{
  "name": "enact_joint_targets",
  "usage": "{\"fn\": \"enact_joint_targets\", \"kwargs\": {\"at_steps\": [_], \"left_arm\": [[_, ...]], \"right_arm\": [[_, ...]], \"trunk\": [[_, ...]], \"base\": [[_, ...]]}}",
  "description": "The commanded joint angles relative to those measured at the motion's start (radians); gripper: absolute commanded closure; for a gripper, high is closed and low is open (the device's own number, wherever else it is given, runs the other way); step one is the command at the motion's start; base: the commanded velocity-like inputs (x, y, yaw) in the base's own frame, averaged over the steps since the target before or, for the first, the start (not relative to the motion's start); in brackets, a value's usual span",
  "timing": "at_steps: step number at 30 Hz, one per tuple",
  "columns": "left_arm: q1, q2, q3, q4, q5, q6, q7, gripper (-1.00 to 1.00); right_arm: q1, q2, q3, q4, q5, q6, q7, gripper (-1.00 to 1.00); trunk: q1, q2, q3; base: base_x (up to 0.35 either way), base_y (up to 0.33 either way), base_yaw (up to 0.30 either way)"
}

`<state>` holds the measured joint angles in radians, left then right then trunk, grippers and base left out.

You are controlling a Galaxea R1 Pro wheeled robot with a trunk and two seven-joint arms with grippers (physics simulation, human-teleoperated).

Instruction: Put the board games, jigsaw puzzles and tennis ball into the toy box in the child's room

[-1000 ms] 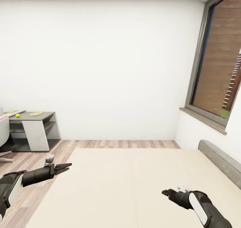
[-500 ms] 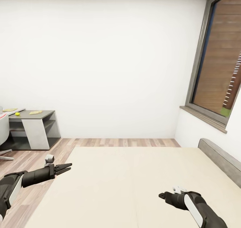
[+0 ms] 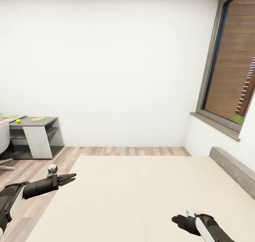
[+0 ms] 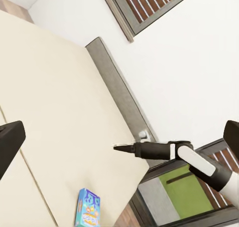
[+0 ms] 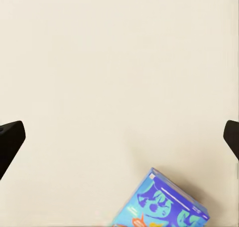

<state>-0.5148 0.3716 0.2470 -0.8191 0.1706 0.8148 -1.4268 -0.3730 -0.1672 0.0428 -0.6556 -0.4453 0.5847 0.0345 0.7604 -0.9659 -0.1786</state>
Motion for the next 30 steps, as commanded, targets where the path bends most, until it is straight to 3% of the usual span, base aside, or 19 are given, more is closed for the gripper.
{"fn": "enact_joint_targets", "kwargs": {"at_steps": [1, 9, 18, 30], "left_arm": [[-0.001, 0.0, 0.0, 0.0, 0.001, 0.01, -0.003, -1.0], [0.001, 0.0, 0.0, 0.0, 0.0, 0.01, -0.003, -1.0], [0.001, -0.001, -0.001, 0.0, 0.0, 0.01, -0.002, -1.0], [0.001, -0.007, 0.0, 0.003, -0.001, 0.009, 0.0, -1.0]], "right_arm": [[-0.001, -0.001, 0.003, 0.0, 0.001, 0.003, 0.002, -1.0], [0.001, 0.005, 0.012, 0.117, 0.011, -0.066, -0.001, -1.0], [0.0, 0.013, 0.044, 0.136, 0.024, -0.078, -0.002, -1.0], [0.001, 0.015, 0.055, 0.141, 0.024, -0.118, -0.001, -1.0]], "trunk": [[0.0, -0.001, -0.002], [0.0, -0.001, -0.008], [0.0, -0.001, -0.022], [0.0, -0.001, -0.042]], "base": [[0.0, 0.0, 0.0], [0.0, 0.0, 0.0], [0.0, 0.0, 0.0], [0.0, 0.0, 0.0]]}}
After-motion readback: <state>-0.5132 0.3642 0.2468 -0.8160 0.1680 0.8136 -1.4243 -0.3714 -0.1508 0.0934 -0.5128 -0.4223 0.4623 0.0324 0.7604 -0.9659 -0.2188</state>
